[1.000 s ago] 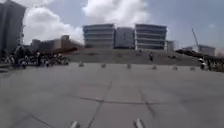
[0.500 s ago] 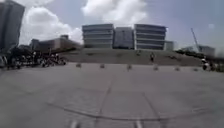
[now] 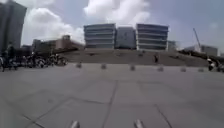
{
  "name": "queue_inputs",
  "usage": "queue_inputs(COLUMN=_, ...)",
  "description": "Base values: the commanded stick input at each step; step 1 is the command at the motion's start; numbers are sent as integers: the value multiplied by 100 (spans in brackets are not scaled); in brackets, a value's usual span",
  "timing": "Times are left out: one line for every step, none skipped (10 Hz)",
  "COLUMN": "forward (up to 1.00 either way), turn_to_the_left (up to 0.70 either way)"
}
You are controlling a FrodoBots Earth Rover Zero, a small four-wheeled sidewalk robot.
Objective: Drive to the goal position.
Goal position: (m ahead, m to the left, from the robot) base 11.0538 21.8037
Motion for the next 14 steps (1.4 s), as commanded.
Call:
queue_inputs(forward=85, turn_to_the_left=-27)
queue_inputs(forward=85, turn_to_the_left=-27)
queue_inputs(forward=85, turn_to_the_left=-27)
queue_inputs(forward=85, turn_to_the_left=-27)
queue_inputs(forward=85, turn_to_the_left=-27)
queue_inputs(forward=85, turn_to_the_left=-27)
queue_inputs(forward=85, turn_to_the_left=-27)
queue_inputs(forward=85, turn_to_the_left=-27)
queue_inputs(forward=85, turn_to_the_left=-27)
queue_inputs(forward=85, turn_to_the_left=-13)
queue_inputs(forward=85, turn_to_the_left=0)
queue_inputs(forward=85, turn_to_the_left=0)
queue_inputs(forward=85, turn_to_the_left=0)
queue_inputs(forward=85, turn_to_the_left=0)
